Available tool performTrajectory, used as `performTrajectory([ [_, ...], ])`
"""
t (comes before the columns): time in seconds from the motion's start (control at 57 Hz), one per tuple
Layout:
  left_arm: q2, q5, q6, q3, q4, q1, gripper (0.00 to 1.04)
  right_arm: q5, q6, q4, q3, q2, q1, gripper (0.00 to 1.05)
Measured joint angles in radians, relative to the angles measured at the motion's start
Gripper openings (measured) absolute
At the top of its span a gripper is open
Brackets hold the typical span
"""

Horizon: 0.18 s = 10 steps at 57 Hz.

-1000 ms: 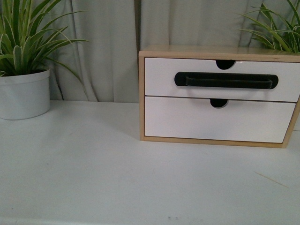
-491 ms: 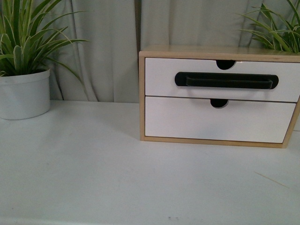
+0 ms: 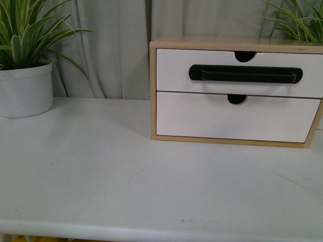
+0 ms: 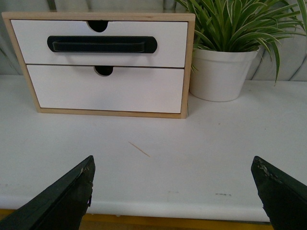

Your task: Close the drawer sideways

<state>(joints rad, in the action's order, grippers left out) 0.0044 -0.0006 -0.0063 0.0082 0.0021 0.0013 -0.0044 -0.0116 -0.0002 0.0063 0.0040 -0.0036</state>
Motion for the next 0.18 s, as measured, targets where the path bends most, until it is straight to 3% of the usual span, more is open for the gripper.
performTrajectory([
  [0.175, 0.0, 0.0, 0.0, 0.0, 0.0, 0.0, 0.99, 0.0, 0.0, 0.0, 0.0, 0.0, 0.0, 0.96],
])
